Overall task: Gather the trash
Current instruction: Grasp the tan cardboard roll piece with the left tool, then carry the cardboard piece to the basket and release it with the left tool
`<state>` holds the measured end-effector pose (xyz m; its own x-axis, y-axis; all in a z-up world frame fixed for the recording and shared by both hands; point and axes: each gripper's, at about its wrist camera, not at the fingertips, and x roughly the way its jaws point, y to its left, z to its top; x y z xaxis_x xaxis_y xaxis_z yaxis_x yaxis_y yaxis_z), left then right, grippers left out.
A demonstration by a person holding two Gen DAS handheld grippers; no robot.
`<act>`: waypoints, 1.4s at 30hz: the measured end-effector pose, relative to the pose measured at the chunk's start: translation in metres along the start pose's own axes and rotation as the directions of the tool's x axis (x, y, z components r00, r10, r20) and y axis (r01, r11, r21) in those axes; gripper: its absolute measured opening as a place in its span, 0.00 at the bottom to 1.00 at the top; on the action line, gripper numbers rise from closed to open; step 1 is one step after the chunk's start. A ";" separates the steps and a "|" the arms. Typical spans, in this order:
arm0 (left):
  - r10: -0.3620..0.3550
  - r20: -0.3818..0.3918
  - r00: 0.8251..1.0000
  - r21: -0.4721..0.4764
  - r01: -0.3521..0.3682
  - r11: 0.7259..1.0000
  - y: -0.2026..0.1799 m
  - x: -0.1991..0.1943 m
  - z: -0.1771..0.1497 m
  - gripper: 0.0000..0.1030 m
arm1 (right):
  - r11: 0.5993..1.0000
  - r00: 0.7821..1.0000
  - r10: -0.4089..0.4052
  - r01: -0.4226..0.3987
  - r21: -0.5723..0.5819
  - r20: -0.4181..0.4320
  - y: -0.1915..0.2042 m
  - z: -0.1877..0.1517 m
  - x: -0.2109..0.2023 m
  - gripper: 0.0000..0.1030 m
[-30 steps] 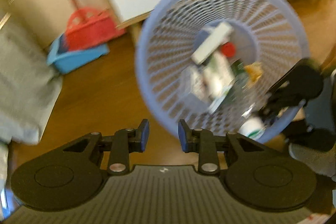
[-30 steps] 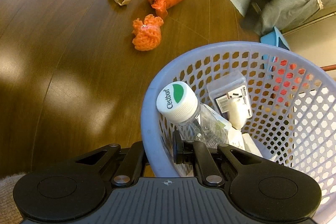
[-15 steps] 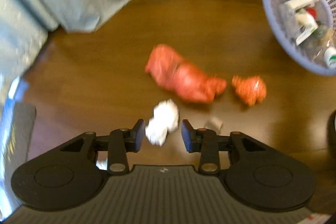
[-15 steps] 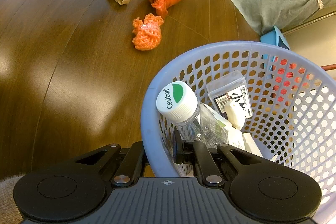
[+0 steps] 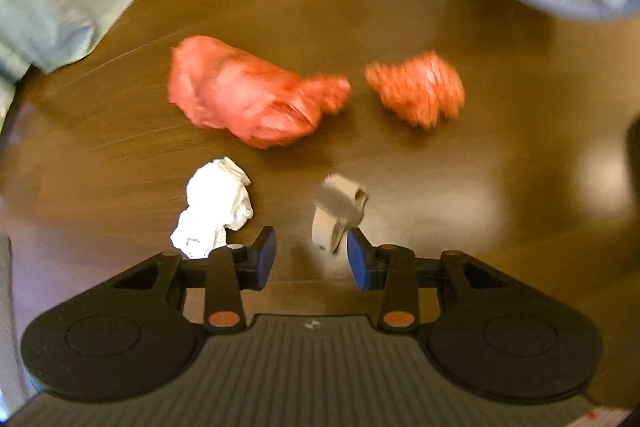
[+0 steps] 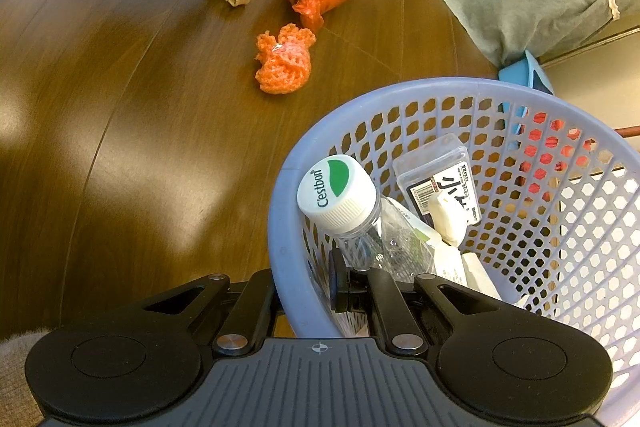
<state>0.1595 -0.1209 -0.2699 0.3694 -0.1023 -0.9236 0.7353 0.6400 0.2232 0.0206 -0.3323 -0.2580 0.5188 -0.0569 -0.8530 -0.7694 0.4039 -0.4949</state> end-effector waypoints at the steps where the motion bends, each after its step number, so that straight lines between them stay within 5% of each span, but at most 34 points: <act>1: -0.002 -0.009 1.000 0.011 0.002 1.000 -0.002 0.004 0.000 0.32 | 1.000 1.000 0.000 0.000 0.001 0.000 0.000 0.000 0.000 0.04; 8: -0.035 0.000 0.999 -0.018 0.035 0.999 -0.003 0.012 -0.001 0.25 | 1.000 1.000 -0.001 0.001 0.002 -0.001 0.000 0.000 0.000 0.04; 12: -0.036 -0.013 0.999 -0.036 0.035 0.999 -0.001 0.014 0.001 0.08 | 1.000 1.000 0.000 0.000 0.001 -0.001 0.000 0.000 0.000 0.04; 20: -0.033 -0.016 0.999 -0.059 0.032 0.998 0.002 0.001 0.007 0.06 | 1.000 1.000 -0.001 0.001 0.003 -0.002 0.000 0.000 0.001 0.04; 42: 0.000 0.119 0.993 -0.053 0.007 0.999 0.006 -0.078 0.065 0.06 | 1.000 1.000 -0.003 0.003 0.009 -0.003 0.001 0.000 0.001 0.04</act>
<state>0.1718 -0.1587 -0.1767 0.4344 -0.1926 -0.8799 0.7067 0.6786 0.2003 0.0207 -0.3318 -0.2593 0.5199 -0.0606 -0.8521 -0.7646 0.4117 -0.4958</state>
